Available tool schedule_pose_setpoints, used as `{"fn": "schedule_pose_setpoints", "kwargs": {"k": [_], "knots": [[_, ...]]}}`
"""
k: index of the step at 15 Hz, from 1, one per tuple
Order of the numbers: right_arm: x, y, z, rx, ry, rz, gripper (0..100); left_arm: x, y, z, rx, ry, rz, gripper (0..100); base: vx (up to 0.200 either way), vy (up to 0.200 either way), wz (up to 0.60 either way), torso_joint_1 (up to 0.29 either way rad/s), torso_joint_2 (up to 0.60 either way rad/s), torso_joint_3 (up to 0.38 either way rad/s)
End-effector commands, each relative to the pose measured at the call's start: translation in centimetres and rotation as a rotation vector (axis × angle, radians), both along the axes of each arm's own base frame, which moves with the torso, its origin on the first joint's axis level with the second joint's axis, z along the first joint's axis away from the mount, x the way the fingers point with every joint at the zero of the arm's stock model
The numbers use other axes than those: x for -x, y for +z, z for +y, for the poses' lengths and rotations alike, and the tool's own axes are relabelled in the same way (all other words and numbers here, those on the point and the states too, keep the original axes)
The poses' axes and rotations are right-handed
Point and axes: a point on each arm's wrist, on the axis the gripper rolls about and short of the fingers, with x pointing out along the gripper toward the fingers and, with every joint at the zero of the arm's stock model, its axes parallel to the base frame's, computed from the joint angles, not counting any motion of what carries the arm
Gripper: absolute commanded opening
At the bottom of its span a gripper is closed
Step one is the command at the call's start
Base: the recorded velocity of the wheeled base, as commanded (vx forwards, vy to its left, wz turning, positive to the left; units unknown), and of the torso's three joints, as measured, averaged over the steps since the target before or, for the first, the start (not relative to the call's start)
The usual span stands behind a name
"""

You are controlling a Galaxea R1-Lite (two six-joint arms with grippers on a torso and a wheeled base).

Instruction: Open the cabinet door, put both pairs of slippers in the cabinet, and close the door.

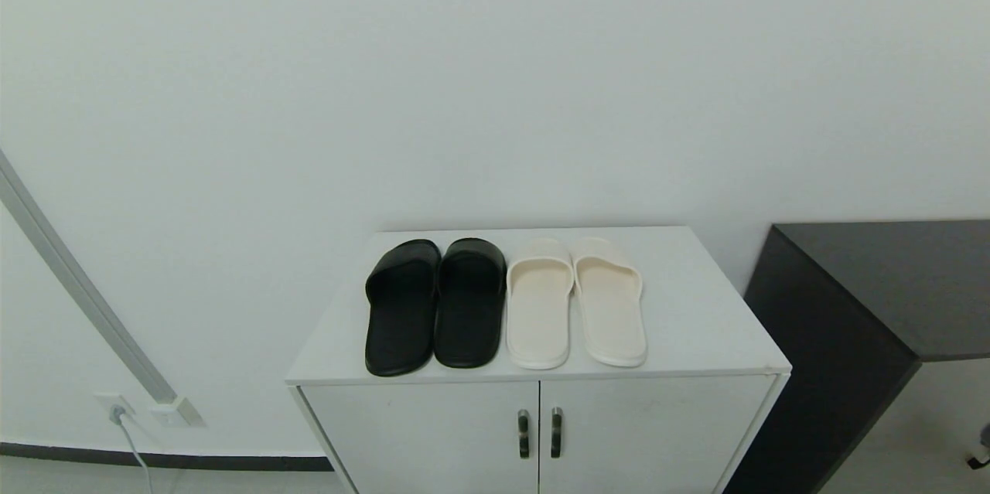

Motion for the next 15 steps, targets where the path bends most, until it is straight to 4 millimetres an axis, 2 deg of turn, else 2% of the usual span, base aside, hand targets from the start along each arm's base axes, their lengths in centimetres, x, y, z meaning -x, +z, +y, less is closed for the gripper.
{"fn": "schedule_pose_setpoints", "kwargs": {"k": [1,3,6,7,9,12,15], "knots": [[-6.2,1.8,2.6,-0.047,0.126,0.111,100,0.0,0.0,0.0,0.002,0.0,0.002,0,0.0,0.0,0.0,0.0,0.0,0.0],[-8.6,2.3,4.8,-0.032,0.16,0.115,100,0.0,0.0,0.0,0.001,0.0,0.002,0,0.0,0.0,0.0,0.0,0.0,0.0],[-11.0,2.5,8.8,-0.05,0.194,0.122,100,0.0,0.0,0.0,0.001,0.0,0.002,0,0.0,0.0,0.0,0.0,0.0,0.0],[-11.3,2.5,9.4,-0.046,0.193,0.123,100,0.0,0.0,0.0,0.002,0.002,0.002,0,0.0,0.0,0.0,0.0,0.0,0.0],[-13.3,2.2,12.6,-0.035,0.198,0.131,100,0.0,0.0,0.0,0.001,0.0,0.002,0,0.0,0.0,0.0,0.0,0.0,0.0],[-16.4,2.3,17.0,-0.054,0.128,0.115,100,0.0,0.0,0.0,0.002,0.0,0.002,0,0.0,0.0,0.0,0.0,0.0,0.0],[-19.3,1.5,21.1,-0.027,0.058,0.098,100,0.0,0.0,0.0,0.002,0.0,0.002,0,0.0,0.0,0.0,0.0,0.0,0.0]]}}
